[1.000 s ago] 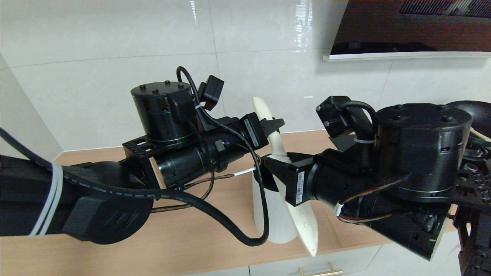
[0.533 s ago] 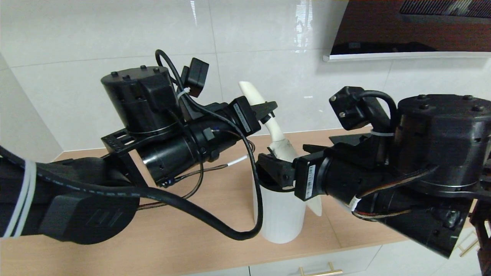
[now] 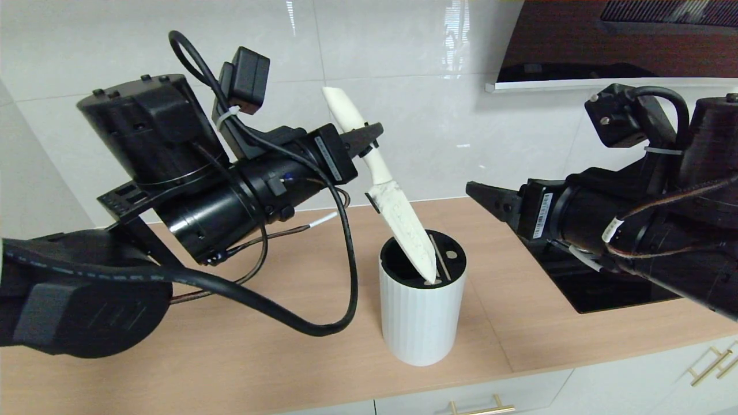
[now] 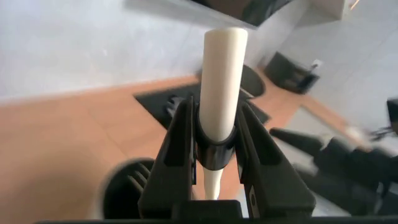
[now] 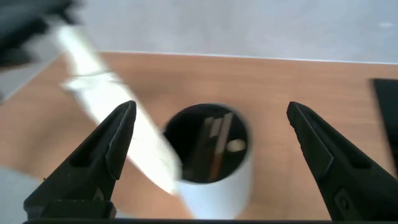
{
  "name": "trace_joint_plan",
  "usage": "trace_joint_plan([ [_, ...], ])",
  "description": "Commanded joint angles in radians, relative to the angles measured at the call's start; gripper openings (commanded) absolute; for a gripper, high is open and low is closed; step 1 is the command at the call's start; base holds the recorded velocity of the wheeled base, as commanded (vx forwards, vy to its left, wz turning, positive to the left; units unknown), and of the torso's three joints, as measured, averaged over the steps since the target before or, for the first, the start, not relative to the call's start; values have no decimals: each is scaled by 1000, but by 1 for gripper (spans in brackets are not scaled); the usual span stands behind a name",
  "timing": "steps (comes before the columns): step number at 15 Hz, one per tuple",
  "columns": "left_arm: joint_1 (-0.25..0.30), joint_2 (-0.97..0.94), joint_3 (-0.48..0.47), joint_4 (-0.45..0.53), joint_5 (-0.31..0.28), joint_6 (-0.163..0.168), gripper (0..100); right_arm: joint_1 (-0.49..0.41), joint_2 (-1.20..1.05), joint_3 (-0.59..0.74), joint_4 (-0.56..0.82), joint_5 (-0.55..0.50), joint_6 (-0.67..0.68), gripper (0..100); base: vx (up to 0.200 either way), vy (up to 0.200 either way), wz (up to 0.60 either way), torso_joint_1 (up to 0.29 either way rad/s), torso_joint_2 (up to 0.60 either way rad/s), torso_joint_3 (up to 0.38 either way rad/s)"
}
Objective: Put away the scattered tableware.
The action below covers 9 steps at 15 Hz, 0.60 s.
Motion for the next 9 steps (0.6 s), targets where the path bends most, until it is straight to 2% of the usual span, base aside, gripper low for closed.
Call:
trace_joint_plan([
  [1, 3, 27, 23, -82, -5, 43, 0, -37, 17, -1, 0, 0, -1, 100, 0, 0, 0, 0, 0, 0],
  [3, 3, 127, 24, -307, -28, 151, 0, -46, 24, -1, 0, 0, -3, 100, 0, 0, 0, 0, 0, 0],
  [4, 3, 158, 24, -356, -43, 197, 0, -46, 24, -1, 0, 0, -3, 100, 0, 0, 0, 0, 0, 0],
  [5, 2, 170, 29, -366, -46, 246, 0, -54, 29, -1, 0, 0, -3, 100, 0, 0, 0, 0, 0, 0],
  [6, 0, 168, 39, -366, -45, 275, 0, -60, 30, -1, 0, 0, -3, 100, 0, 0, 0, 0, 0, 0],
  [7, -3, 165, 44, -366, -45, 281, 0, -60, 30, -1, 0, -2, -3, 100, 0, 0, 0, 0, 0, 0],
  [9, -6, 153, 58, -364, -45, 330, 0, -61, 32, -1, 0, 0, -3, 100, 0, 0, 0, 0, 0, 0],
])
